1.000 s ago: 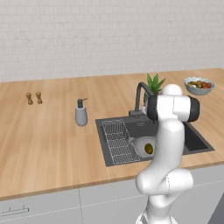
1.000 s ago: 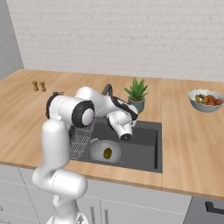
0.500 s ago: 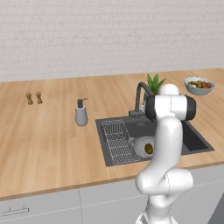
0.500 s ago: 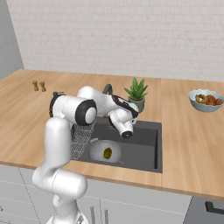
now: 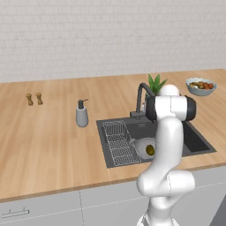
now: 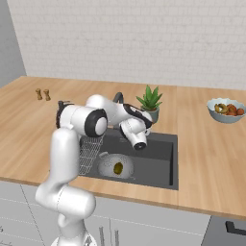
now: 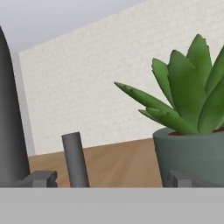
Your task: Put the colander in the sink, put the kiwi in the colander, and turn on the sink faucet and pour water over the colander.
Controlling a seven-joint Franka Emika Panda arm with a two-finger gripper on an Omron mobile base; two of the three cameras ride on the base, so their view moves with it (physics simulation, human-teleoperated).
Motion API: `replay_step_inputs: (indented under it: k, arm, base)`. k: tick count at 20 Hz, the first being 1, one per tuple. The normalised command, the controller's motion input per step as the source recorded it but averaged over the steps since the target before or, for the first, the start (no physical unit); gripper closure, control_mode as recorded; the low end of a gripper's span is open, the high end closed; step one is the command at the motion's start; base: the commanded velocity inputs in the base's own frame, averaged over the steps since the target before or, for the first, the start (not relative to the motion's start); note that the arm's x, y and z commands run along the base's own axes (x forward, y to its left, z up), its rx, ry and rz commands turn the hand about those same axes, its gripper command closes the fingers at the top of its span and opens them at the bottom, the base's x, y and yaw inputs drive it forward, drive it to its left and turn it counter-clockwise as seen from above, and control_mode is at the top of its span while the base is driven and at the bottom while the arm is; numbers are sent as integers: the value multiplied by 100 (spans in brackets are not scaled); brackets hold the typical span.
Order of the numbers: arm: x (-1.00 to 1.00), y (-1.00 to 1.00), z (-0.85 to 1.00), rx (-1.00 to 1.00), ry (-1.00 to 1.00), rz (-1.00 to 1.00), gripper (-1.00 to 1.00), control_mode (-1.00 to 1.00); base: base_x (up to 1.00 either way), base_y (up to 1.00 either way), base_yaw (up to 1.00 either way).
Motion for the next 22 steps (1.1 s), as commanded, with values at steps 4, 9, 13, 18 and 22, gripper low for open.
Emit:
replay_step_inputs:
  k: [4,9,13,18,22]
  arm:
    - [21,0,0,0,0,0,-100,-100]
    - [15,0,0,0,0,0,-100,-100]
    - [2,0,0,0,0,0,-100,-100]
    - [0,-24,0,0,0,0,-100,-100]
    - [0,-66,0,0,0,0,-100,-100]
  base:
    - [0,0,0]
    - [0,0,0]
    - [0,0,0]
    - [0,0,0]
    - [0,0,0]
